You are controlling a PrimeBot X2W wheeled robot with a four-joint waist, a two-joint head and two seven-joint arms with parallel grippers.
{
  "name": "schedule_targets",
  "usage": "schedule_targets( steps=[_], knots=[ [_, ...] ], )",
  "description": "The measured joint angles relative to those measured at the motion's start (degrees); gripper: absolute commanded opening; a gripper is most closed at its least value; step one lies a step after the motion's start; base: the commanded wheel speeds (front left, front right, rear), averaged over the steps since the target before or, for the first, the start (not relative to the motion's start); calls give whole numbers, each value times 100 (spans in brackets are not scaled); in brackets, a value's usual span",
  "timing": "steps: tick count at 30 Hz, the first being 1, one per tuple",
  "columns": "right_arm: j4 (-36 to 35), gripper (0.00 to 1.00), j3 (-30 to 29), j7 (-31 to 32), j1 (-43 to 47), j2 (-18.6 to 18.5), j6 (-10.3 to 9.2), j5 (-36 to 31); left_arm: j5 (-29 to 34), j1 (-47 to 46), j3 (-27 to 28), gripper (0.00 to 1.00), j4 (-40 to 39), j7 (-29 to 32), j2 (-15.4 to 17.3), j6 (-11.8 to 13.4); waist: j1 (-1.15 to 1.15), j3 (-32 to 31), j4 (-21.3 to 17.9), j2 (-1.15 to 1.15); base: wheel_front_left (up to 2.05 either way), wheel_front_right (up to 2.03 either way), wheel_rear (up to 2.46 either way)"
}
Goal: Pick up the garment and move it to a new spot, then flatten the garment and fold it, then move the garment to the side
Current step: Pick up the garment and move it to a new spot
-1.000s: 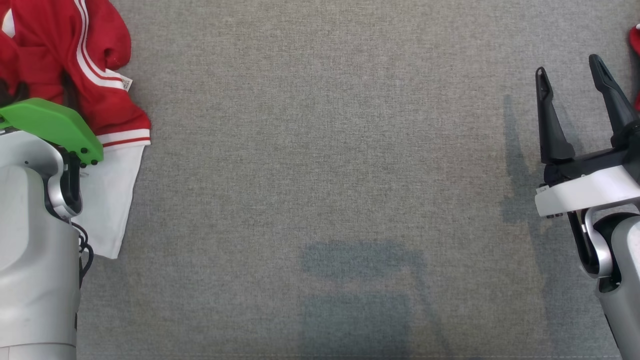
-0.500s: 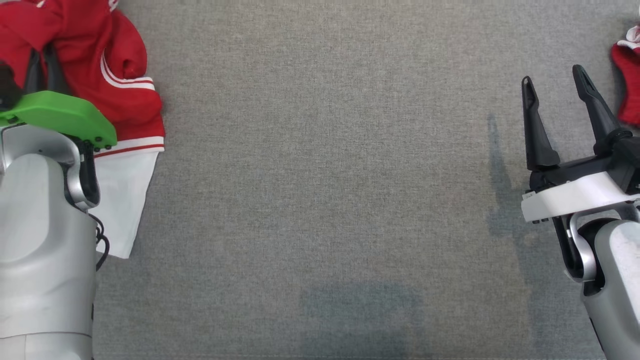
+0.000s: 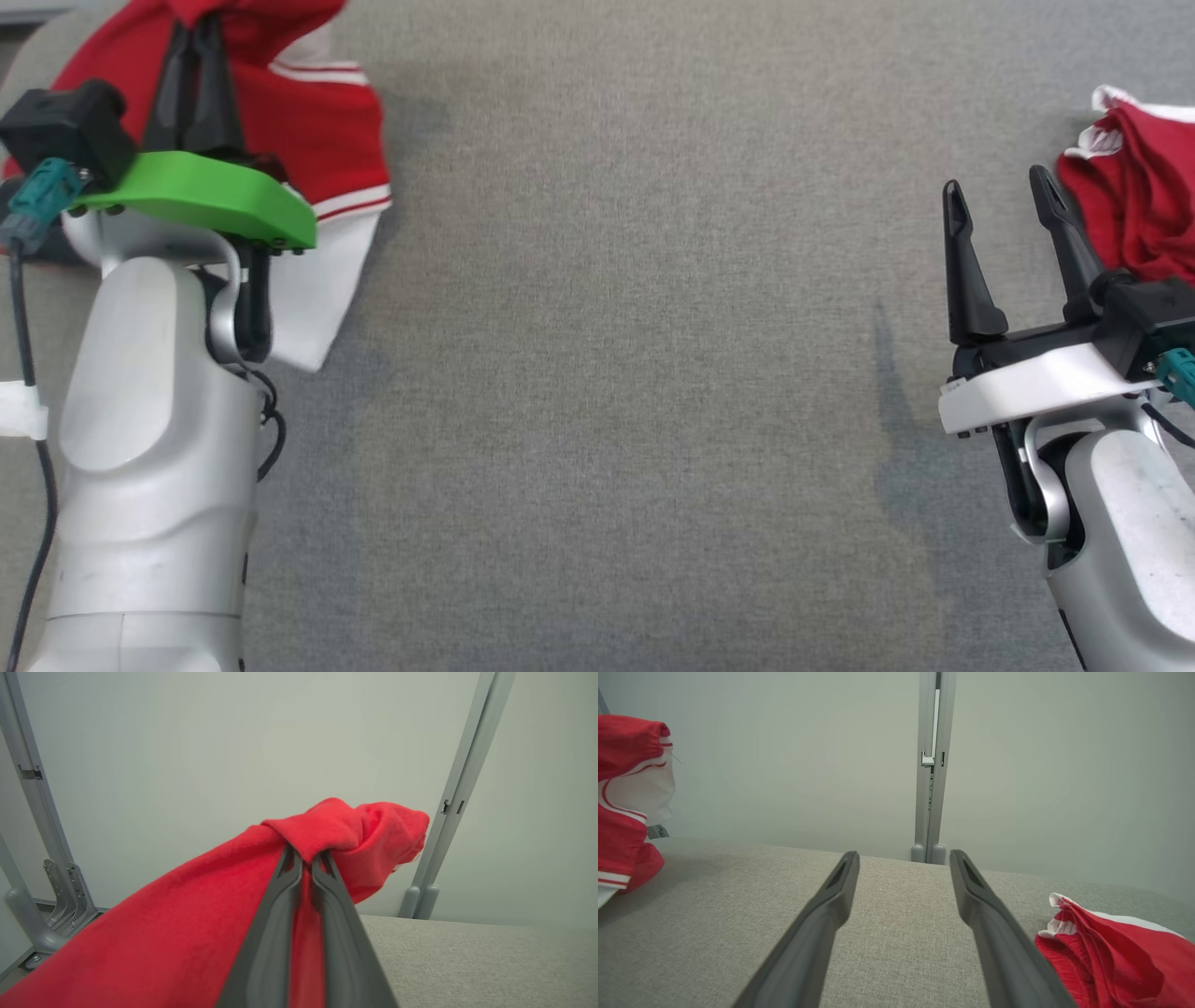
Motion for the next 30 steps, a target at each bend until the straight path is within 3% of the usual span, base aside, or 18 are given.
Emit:
schedule_targets(
  steps=[5, 9, 16, 21, 30],
  knots=[
    [203, 100, -65, -78, 153, 114, -1, 119, -118, 4, -227, 0, -299, 1, -96, -294, 0, -369, -78, 0, 0, 0, 0],
    [370, 100, -78, -96, 377, 138, -2, 156, -156, 118, -455, 0, -526, 0, -110, -385, 0, -668, -159, 0, 0, 0, 0],
    [563, 100, 27, -103, 687, 268, -2, 188, -235, 454, -489, 0, -1488, 1, -110, -383, 0, -1191, -335, 0, 0, 0, 0],
    [539, 100, 34, -102, 839, 261, -2, 213, -129, 716, -825, 0, -1987, -4, -99, -308, 0, -1466, -514, 0, 0, 0, 0],
    [417, 100, 167, -91, 900, 279, 21, 223, 59, 1405, -1475, 0, -1833, 814, -88, -157, 0, -1516, -851, 0, 0, 0, 0]
  ],
)
